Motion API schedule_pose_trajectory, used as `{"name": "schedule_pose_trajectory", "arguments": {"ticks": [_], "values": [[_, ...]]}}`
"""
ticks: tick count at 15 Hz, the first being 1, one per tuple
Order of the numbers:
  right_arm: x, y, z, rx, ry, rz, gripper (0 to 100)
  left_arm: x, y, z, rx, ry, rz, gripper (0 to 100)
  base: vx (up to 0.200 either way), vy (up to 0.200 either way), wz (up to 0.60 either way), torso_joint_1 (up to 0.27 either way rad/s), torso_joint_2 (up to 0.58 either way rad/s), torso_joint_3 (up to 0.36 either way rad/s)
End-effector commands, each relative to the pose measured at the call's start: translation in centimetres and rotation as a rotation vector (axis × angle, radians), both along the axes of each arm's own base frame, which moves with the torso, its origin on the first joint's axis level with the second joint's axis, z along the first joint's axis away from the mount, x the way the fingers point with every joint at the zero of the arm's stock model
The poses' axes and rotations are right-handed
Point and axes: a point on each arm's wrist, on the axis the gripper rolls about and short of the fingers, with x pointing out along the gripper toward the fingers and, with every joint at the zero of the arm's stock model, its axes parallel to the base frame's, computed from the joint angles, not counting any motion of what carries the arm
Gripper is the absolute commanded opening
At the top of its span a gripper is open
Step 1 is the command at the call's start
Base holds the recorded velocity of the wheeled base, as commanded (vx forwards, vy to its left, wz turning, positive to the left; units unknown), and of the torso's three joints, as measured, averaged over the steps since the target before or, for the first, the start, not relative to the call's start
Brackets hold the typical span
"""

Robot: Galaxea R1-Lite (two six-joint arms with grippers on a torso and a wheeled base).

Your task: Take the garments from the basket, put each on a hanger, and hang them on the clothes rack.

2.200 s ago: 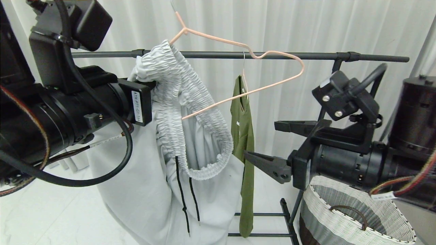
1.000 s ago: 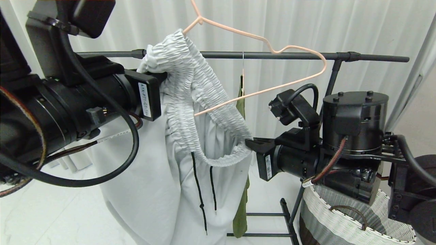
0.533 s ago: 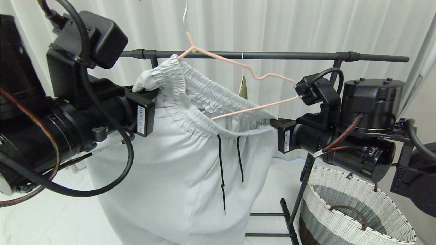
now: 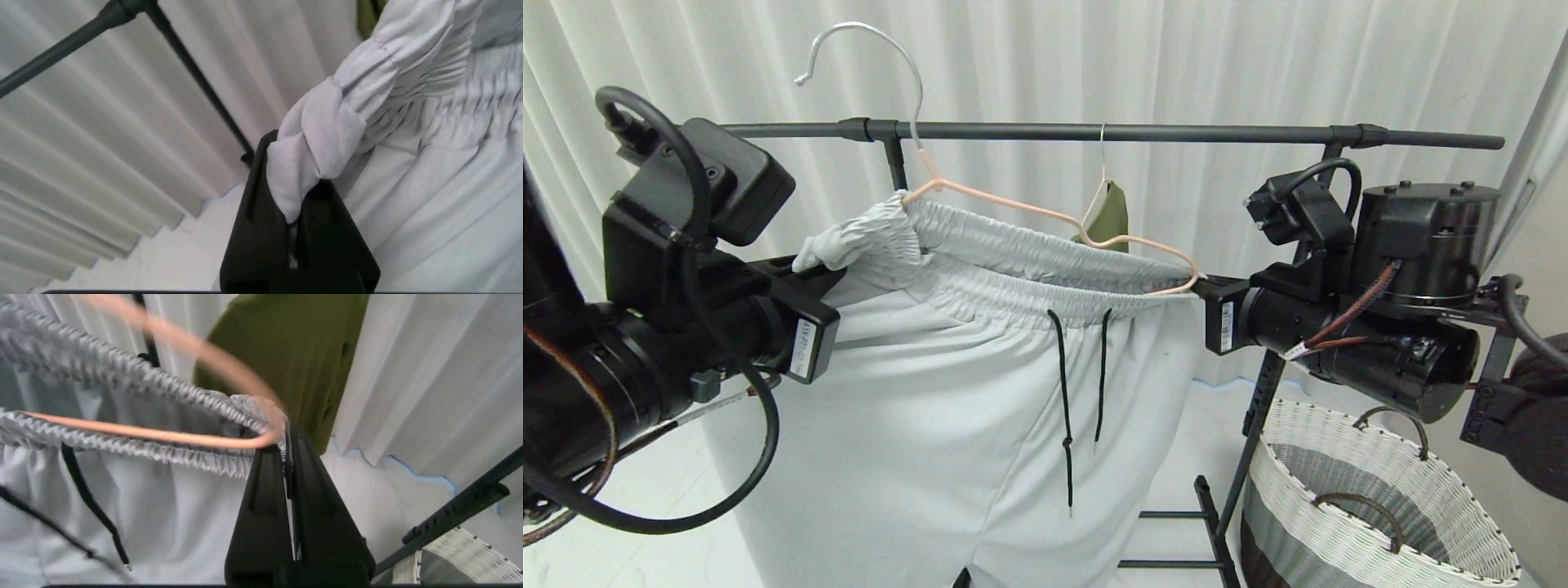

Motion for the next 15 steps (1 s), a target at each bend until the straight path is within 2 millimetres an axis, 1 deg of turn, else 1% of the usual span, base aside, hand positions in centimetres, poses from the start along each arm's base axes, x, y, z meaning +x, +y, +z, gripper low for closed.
{"name": "schedule_pose_trajectory", "arguments": {"ticks": [1, 5, 9, 10, 13, 15], "values": [[0.0, -0.1, 0.0, -0.003, -0.001, -0.003, 0, -0.5, 0.7, -0.3, 0.002, 0.0, 0.018, 0, 0.0, 0.0, 0.0, 0.0, 0.0, 0.0], [-0.1, 0.0, 0.0, -0.003, -0.003, 0.0, 0, -0.7, 1.2, -0.8, 0.012, 0.013, 0.035, 0, 0.0, 0.0, 0.0, 0.0, 0.0, 0.0], [-0.9, 0.3, 0.5, -0.009, -0.025, 0.033, 0, -0.4, 2.0, -1.9, 0.111, 0.036, 0.055, 0, 0.0, 0.0, 0.0, 0.0, 0.0, 0.0], [-1.2, 0.4, 0.7, -0.01, -0.033, 0.048, 0, -0.5, 2.1, -2.3, 0.118, 0.049, 0.056, 0, 0.0, 0.0, 0.0, 0.0, 0.0, 0.0], [-2.4, 0.9, 1.4, -0.007, -0.054, 0.092, 0, -0.5, 2.2, -2.6, 0.157, 0.056, 0.054, 0, 0.0, 0.0, 0.0, 0.0, 0.0, 0.0], [-3.7, 1.9, 1.5, -0.026, -0.071, 0.152, 0, -0.2, 2.3, -2.9, 0.212, 0.06, 0.058, 0, 0.0, 0.0, 0.0, 0.0, 0.0, 0.0]]}}
